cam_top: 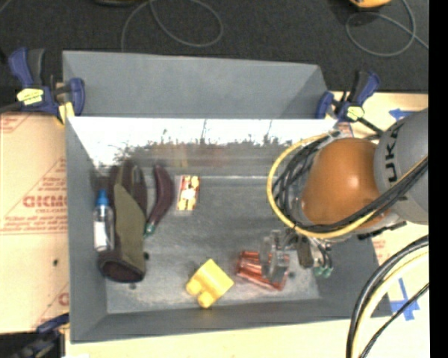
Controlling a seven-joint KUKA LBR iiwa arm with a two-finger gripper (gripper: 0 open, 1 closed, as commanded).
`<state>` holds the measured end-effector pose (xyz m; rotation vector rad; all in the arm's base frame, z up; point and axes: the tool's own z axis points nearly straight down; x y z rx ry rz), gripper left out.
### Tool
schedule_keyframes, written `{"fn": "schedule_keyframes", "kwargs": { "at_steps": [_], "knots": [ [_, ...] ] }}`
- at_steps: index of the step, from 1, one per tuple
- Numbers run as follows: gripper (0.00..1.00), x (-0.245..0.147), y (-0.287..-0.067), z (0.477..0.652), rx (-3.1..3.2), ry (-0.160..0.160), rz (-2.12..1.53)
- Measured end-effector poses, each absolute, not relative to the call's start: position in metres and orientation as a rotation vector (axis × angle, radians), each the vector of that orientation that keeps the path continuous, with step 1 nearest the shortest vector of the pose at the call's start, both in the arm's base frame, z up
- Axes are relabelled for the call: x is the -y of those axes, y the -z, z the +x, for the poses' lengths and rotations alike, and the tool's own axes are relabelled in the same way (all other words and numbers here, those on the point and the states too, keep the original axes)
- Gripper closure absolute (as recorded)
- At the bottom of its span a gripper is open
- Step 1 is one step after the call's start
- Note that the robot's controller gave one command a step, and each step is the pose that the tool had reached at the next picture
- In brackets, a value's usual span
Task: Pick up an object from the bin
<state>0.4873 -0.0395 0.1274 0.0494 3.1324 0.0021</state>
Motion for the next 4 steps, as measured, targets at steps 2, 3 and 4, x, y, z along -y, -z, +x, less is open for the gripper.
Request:
{"fn": "schedule_keyframes", "kwargs": {
  "at_steps": [2, 3, 4],
  "knots": [
    [1.0, 0.036, -0.129, 0.485, -3.135, 0.002, -0.004],
    [0.0, 0.033, -0.14, 0.473, -3.135, 0.0, -0.002],
    [0.0, 0.033, -0.14, 0.473, -3.135, 0.0, -0.002]
  ]
}}
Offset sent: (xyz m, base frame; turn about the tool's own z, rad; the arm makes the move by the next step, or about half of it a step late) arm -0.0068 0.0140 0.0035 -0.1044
